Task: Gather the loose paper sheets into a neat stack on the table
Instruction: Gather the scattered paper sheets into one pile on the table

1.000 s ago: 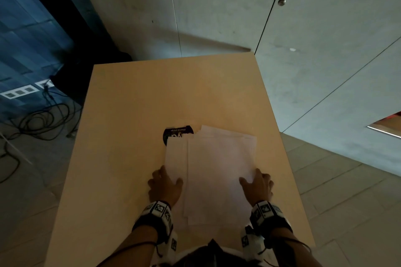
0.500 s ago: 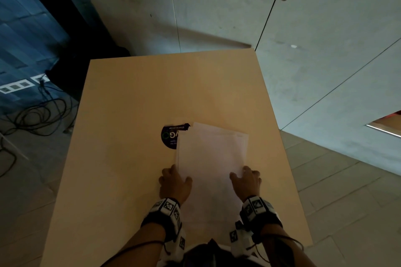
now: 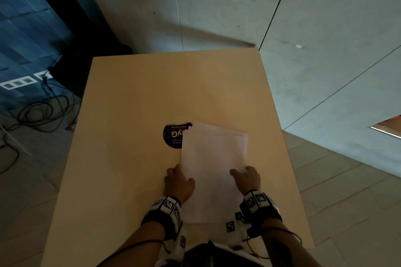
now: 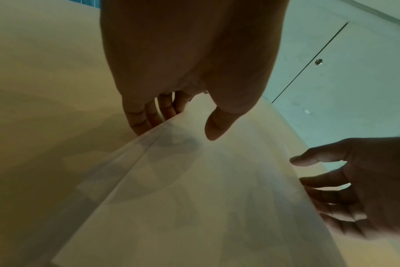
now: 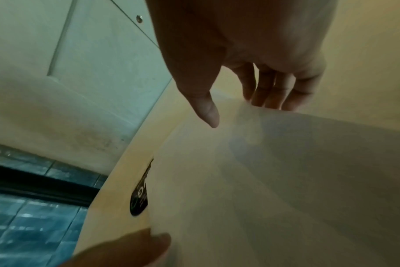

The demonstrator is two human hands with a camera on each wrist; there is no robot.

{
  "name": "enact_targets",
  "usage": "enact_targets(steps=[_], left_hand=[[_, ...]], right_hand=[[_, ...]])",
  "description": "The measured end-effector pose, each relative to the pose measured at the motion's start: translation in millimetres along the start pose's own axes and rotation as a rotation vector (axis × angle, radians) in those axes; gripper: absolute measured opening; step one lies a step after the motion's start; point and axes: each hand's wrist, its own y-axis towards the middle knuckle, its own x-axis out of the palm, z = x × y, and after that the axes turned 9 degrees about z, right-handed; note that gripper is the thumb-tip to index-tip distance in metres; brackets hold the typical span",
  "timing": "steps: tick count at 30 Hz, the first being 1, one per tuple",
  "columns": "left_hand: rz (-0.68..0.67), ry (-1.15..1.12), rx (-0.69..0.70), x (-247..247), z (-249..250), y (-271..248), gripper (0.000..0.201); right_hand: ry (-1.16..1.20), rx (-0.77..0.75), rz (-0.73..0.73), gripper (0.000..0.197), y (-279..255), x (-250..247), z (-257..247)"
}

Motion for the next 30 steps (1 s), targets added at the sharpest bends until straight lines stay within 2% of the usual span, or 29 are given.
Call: enact_targets(steps=[10,12,16,18,20,23,30], left_hand=[[-0.028,0.094,0.053,2,0,-3,0.069],[-0.034,0.099,0.058,2,0,-2,0.071],[-0.056,0.096,0.057,1,-1,-1,0.073],[-0.066,0.098,0.06,1,-2,0,0.073],[-0.07,0.094,0.059,0,-2,0,0.071],[-0.074,0.078,0.054,-1,-3,1,0.07],[-0.06,0.037,0.056,0,-7,1,0.07]], right_hand=[[0.022,-0.027,-0.012,0.055,13,3,0],[0.016,-0.047,0.0,0.063,13,6,-1],[-0.024,-0.036,-0.004,0.099,38,23,14],[-0.02,-0.01,-0.034,0.105,37,22,9],[-0.008,0.013,-0.056,0.092,15,9,-8],[0.028,0.042,-0.068,0.072,10,5,-11],[0.131,0.051,-0.067,0.059,15,10,0]])
